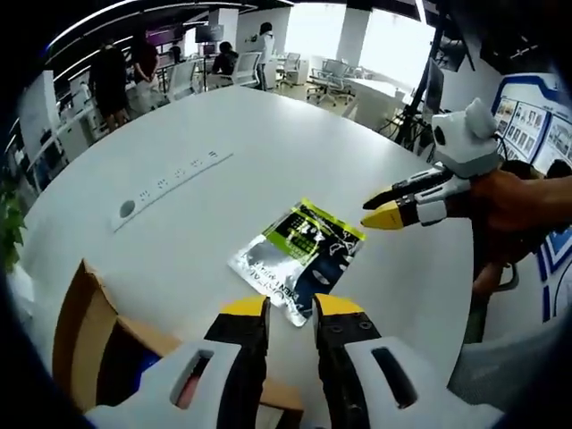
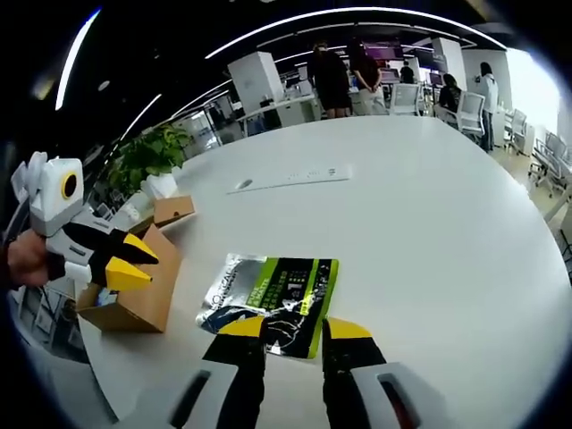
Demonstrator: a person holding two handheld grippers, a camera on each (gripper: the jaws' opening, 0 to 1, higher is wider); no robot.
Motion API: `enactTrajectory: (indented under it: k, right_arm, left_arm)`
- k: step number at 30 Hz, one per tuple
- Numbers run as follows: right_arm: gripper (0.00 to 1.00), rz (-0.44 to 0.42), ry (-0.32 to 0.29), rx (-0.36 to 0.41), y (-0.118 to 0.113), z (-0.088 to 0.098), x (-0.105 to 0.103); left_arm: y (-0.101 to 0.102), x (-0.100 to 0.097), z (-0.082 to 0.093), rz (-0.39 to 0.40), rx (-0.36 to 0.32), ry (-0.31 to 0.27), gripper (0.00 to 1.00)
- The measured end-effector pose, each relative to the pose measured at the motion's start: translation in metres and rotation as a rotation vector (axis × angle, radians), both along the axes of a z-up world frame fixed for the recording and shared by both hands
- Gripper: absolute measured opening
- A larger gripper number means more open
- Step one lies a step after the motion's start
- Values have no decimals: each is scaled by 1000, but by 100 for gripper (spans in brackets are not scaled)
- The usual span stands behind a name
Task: Operate the shoe box by opening the lid, removing the specified soft item, and placing it in the target area until the item is outside and the box remains undamaged.
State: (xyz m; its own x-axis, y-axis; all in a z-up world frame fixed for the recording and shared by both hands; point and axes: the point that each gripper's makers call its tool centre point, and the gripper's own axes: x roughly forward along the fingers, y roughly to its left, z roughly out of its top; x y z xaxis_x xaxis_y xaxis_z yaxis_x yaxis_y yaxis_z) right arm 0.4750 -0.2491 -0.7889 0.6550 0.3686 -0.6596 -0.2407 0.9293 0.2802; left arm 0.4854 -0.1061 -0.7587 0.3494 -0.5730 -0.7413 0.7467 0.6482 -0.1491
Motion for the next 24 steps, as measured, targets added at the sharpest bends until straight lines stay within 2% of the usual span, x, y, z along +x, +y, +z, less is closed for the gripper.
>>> enactTrajectory:
  k: [11, 16, 20, 24]
  right_arm:
    - [21, -13, -9, 9, 10, 9, -10]
    - [21, -12, -22, 13, 19, 17, -13]
    - [21, -7, -32, 14, 27, 21, -17]
    - [21, -3, -43, 22, 38, 28, -22]
  left_arm:
    - [13, -9, 11, 29, -49, 7, 19]
    - [24, -15, 20, 65, -105, 22, 19]
    - [36, -19, 24, 64, -98, 3, 19]
    - [49, -22, 33, 95, -139, -1, 19]
